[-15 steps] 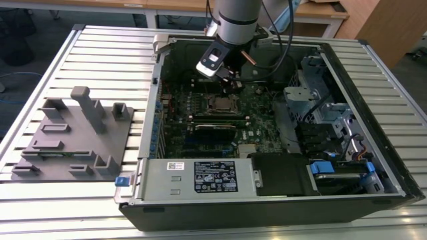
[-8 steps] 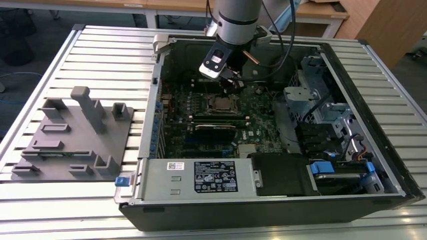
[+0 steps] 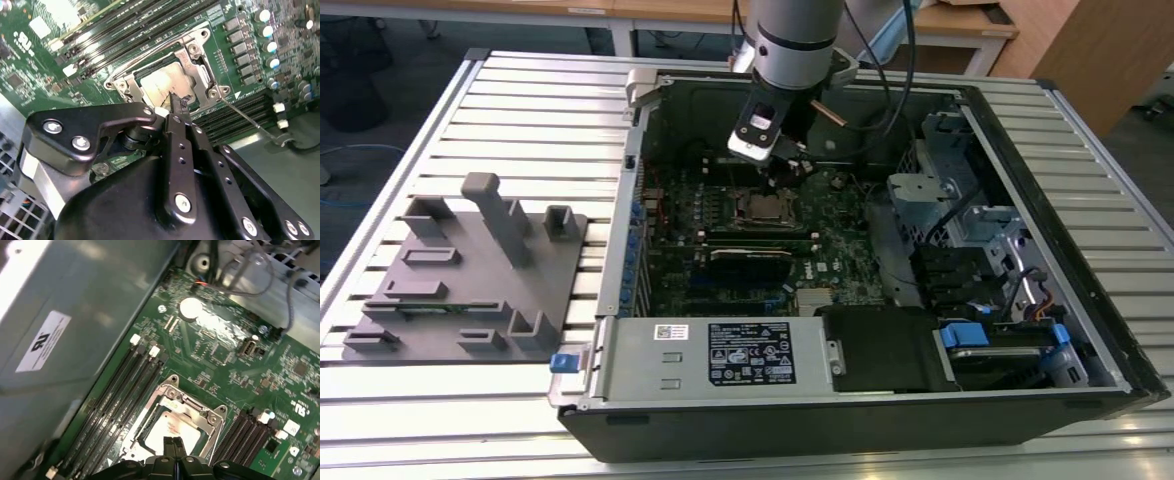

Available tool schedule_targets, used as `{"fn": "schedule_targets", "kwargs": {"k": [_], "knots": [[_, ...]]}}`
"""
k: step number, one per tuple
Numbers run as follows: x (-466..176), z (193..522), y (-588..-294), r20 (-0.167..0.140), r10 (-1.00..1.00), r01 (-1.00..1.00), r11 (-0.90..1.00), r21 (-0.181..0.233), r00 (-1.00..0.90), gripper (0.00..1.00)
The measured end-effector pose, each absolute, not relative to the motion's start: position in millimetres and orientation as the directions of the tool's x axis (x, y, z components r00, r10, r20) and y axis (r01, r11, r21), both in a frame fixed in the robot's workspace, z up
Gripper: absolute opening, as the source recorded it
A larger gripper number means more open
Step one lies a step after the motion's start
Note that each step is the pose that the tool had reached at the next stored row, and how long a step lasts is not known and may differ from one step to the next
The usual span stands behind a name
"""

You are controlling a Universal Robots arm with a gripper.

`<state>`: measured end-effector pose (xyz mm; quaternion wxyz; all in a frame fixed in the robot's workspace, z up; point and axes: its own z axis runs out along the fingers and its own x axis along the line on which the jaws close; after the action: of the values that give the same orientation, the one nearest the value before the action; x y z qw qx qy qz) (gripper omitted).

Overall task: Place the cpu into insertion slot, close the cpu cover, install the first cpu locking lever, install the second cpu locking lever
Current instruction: 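Close the cpu cover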

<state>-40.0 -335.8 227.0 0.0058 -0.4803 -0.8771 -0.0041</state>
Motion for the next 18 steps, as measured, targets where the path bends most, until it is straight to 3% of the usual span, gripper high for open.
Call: {"fn": "schedule_targets", "kwargs": {"k": [18], "knots": [[-40.0,224.7,-335.8,0.014,0.63,0.63,0.777,0.002,-0.777,0.1]]}}
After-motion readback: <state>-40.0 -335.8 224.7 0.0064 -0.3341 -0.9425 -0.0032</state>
